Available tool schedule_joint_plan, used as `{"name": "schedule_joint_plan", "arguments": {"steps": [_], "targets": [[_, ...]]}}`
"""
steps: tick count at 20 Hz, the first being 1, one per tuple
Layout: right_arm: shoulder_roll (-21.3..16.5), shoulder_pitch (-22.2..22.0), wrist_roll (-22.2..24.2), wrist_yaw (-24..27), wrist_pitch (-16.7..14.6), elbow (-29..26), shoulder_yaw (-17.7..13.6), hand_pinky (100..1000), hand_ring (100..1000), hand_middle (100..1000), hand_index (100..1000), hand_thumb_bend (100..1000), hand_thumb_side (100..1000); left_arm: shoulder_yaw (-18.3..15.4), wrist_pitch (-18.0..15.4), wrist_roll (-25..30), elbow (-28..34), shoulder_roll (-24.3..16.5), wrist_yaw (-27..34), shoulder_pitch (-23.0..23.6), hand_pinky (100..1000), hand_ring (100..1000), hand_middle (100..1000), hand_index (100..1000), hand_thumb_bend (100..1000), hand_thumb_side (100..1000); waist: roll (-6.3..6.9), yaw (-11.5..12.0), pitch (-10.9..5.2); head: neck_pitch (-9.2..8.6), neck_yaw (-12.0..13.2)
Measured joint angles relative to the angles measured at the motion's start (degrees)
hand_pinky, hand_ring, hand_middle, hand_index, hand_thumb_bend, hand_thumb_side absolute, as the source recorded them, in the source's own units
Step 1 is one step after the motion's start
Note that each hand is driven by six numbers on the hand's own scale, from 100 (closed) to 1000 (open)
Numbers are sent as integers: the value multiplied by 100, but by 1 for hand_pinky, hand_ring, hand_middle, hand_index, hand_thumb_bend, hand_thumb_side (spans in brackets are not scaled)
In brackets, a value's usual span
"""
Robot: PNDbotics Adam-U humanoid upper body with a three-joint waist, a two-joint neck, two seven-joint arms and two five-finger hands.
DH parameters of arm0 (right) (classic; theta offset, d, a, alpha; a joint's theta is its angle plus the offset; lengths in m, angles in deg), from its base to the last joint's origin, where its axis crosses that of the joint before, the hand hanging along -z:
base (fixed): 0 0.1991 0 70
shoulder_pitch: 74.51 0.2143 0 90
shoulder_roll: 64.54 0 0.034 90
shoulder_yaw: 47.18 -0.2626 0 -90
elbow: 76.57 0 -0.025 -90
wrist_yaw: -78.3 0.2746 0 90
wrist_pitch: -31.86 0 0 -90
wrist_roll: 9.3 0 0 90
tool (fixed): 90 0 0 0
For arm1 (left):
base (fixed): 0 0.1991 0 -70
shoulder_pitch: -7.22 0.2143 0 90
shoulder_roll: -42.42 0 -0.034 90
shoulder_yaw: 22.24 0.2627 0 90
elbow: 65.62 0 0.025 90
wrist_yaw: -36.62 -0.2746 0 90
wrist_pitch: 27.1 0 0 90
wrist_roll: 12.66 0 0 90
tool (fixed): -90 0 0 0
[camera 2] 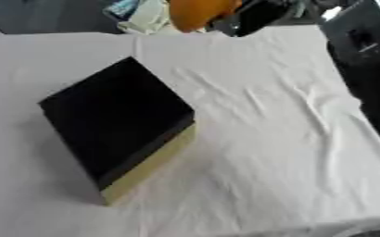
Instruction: Pick up objects on the table and place them in the box.
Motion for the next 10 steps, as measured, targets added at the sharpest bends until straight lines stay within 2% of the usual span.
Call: {"name": "schedule_joint_plan", "arguments": {"steps": [10], "targets": [[1379,1,68,-1070,-339,764,362,423,551,556,734,100,120,31,26,32,32,51,47,-16,438,470,642,512,191,627,-39,124,34,4,-25]]}}
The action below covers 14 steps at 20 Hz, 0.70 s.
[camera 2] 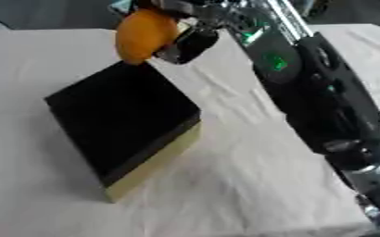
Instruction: Pick up objects on the table and place them in the box.
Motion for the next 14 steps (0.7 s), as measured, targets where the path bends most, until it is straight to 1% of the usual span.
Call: {"name": "schedule_joint_plan", "arguments": {"steps": [3,4,5,11,12,14], "targets": [[286,-110,1,-312,-118,281,82,423,553,557,733,100,128,0,9,9,1,2,2,-15,438,470,642,512,190,628,-10,23,19,0,-15],[371,-146,-10,-418,-154,366,98,424,553,557,733,100,148,0,9,10,1,3,4,-15,438,470,642,512,190,628,-11,29,22,0,-18],[449,-175,-31,-522,-186,442,100,423,553,557,732,100,128,0,10,11,2,3,6,-16,438,470,642,512,189,628,-13,31,22,0,-19],[813,-284,-140,-1015,-385,719,147,430,563,562,734,100,142,1,18,20,5,31,21,-25,439,470,643,513,190,628,-19,36,25,-1,-23],[854,-308,-146,-1087,-417,759,166,436,568,565,736,100,121,1,19,21,6,42,23,-26,439,470,643,513,190,627,-19,38,25,-1,-24],[917,-338,-139,-1231,-482,849,191,467,588,585,749,100,194,1,20,23,7,48,25,-27,439,470,643,513,190,628,-20,38,25,-2,-24]]}}
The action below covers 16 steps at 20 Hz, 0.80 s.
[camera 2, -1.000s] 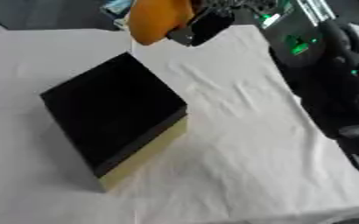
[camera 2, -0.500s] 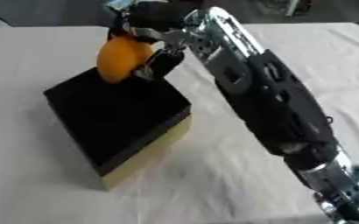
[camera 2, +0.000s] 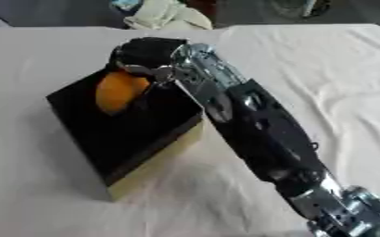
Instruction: Pick up objects on the table and place them in the box.
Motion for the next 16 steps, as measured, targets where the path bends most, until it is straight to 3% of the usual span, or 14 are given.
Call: {"name": "schedule_joint_plan", "arguments": {"steps": [3,7,11,14,15,16], "targets": [[56,-24,-13,-218,-82,118,11,553,645,645,798,166,313,0,2,2,6,1,0,-1,439,470,643,513,189,629,-1,0,0,-2,0],[68,-24,-76,-508,-235,136,8,696,797,783,895,251,517,0,9,9,13,1,0,-1,439,470,643,512,187,630,-2,-5,0,-2,2],[98,-34,15,-696,-442,140,1,761,857,839,928,296,645,0,9,11,13,1,1,-1,439,470,643,513,188,630,-2,-10,0,-4,2],[112,-70,61,-742,-519,139,-34,796,885,855,948,373,687,0,10,12,13,1,1,-1,439,470,644,513,188,630,-2,-19,0,-6,2],[112,-71,70,-750,-541,134,-45,811,898,864,970,465,720,0,10,12,13,1,1,-1,439,470,644,513,190,629,-1,-24,0,-6,3],[112,-71,80,-765,-562,125,-60,812,899,864,970,473,723,0,10,12,13,1,1,-1,439,470,644,513,189,629,-1,-26,0,-6,3]]}}
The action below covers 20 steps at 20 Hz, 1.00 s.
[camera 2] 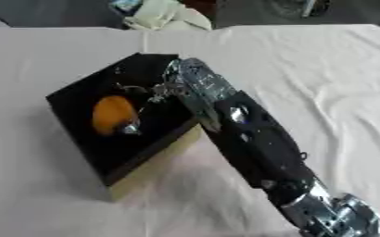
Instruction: Pick up objects on the table and place them in the box.
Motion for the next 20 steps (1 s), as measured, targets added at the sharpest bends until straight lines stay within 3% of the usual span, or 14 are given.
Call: {"name": "schedule_joint_plan", "arguments": {"steps": [4,12,16,18,20], "targets": [[0,-3,-17,-66,-83,-110,-44,809,889,858,971,510,717,0,-1,1,0,0,0,0,440,470,644,513,188,628,1,-10,0,-1,0],[-6,-11,-163,77,-82,-508,-174,794,851,838,958,428,662,0,-9,11,0,1,0,0,440,470,644,513,187,627,9,-30,-1,-2,2],[-137,-33,-356,437,121,-1055,-430,775,808,820,937,319,641,0,-9,11,0,1,0,0,441,470,644,514,187,628,22,-64,-2,-3,8],[-271,-61,-509,784,305,-1403,-626,743,763,797,905,138,639,-1,-9,11,0,1,0,0,441,471,644,514,187,627,32,-85,-2,-3,25],[-440,-144,-730,1331,595,-1744,-865,714,727,772,891,100,658,-1,-10,8,0,1,0,0,441,471,644,514,186,626,43,-111,-2,-3,52]]}}
